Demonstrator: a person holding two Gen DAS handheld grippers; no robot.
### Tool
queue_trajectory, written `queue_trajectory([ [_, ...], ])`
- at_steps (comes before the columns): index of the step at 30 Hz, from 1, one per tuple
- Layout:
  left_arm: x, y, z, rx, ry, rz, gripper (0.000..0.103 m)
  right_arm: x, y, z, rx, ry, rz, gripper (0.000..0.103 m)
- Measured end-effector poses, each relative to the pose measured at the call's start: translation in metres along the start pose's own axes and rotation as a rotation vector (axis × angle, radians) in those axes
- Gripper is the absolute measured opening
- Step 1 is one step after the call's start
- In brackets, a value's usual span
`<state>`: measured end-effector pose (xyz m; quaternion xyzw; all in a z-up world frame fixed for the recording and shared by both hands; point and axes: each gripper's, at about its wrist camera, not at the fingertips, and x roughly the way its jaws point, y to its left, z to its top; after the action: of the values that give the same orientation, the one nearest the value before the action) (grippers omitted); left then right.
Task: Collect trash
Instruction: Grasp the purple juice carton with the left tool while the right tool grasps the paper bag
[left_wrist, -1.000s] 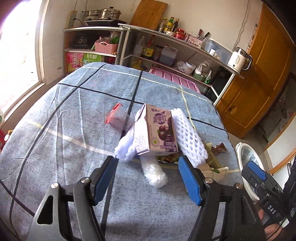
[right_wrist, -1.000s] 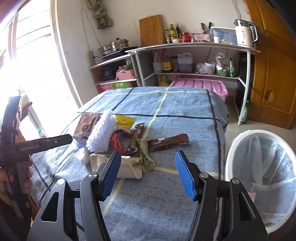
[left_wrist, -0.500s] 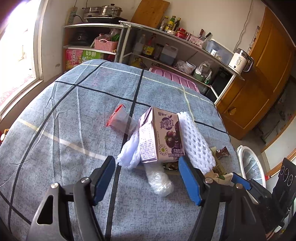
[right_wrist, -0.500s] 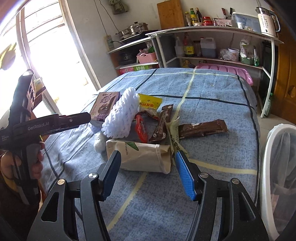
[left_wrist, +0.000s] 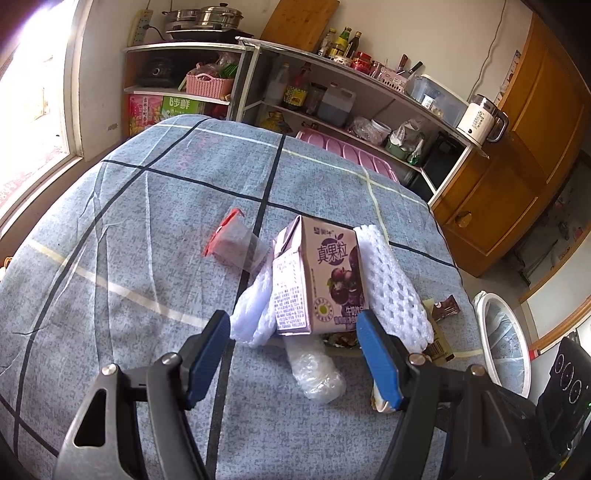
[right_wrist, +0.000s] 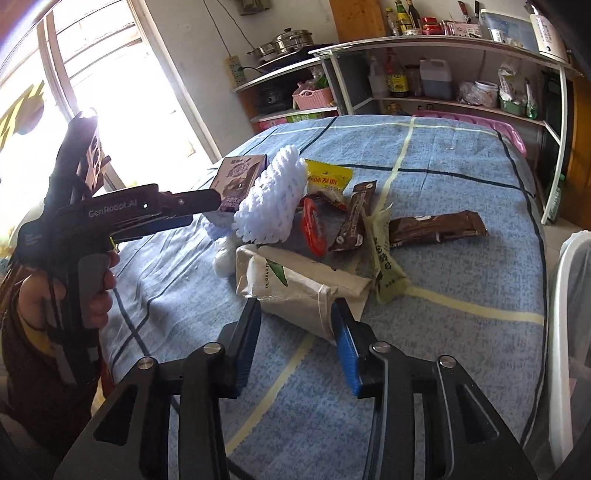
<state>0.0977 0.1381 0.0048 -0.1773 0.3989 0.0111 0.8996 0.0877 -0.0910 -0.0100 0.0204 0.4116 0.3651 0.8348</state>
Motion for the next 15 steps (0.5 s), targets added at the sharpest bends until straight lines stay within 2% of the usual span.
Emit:
queue_trajectory([
  [6, 0.005, -0.004, 0.001, 0.003, 0.009, -0.004, 0.073, 0.009, 0.007, 0.002, -0.018, 0.013, 0.012, 0.04],
  [7, 0.006, -0.006, 0.001, 0.008, 0.009, -0.002, 0.073, 0.011, 0.007, 0.002, -0.015, 0.016, 0.01, 0.036],
  [8, 0.006, -0.007, 0.002, 0.008, 0.008, 0.0, 0.073, 0.013, 0.008, 0.002, -0.012, 0.018, 0.014, 0.025],
  [11, 0.01, -0.006, 0.004, -0.018, 0.018, -0.012, 0.073, 0.016, 0.007, -0.001, 0.002, 0.02, 0.027, 0.019],
  [15, 0.009, -0.009, 0.007, -0.026, -0.006, -0.009, 0.073, 0.01, 0.006, -0.004, 0.015, -0.002, 0.021, 0.01],
])
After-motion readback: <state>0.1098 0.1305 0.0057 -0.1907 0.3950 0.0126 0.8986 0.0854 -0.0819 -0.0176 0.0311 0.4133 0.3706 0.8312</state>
